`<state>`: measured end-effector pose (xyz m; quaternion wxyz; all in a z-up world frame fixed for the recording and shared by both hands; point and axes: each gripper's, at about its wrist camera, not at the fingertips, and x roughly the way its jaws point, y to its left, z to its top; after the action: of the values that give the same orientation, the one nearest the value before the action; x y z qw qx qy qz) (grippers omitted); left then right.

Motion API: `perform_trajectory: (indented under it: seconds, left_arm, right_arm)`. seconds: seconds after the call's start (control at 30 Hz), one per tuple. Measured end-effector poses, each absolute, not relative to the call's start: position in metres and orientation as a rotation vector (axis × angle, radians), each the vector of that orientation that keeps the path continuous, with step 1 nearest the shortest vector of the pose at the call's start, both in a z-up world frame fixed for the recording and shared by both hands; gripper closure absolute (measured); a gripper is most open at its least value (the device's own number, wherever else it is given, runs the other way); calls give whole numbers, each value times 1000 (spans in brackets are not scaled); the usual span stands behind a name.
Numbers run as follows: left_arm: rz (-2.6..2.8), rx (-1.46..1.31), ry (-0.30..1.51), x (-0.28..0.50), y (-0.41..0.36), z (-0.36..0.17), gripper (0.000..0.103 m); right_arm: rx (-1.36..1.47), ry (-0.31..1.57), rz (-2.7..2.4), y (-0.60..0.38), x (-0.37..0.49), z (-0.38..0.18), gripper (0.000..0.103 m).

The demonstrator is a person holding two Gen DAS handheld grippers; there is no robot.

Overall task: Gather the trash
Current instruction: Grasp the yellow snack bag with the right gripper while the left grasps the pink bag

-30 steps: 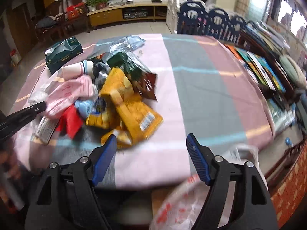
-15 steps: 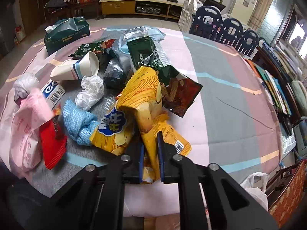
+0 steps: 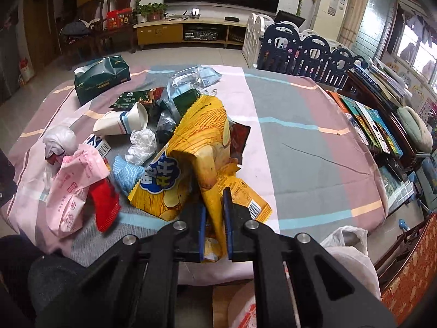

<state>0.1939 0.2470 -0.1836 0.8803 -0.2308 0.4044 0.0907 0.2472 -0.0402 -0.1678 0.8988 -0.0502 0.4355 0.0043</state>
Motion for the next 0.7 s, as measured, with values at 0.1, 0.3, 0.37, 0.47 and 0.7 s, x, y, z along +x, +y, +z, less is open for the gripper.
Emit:
perform_trajectory:
  seconds: [0.1, 0.3, 0.37, 0.47, 0.7]
  left_arm:
    - [184, -539, 858, 195, 254, -192, 49]
    - [76, -441, 862, 201, 221, -190, 27]
    - [76, -356, 855, 202, 206, -185, 27]
    - [59, -287, 883, 216, 187, -176, 28]
    - [8, -176, 990, 252, 155, -194, 35]
  right_arm:
    - [-74, 932, 0, -48, 240, -175, 91]
    - [-24, 993, -4, -62, 232, -190, 91]
    - [-19, 1004, 3, -64, 230, -193, 91]
    - [-27, 1014, 14, -61, 228, -196, 91]
    - [-59, 992, 37, -50, 224, -189, 91]
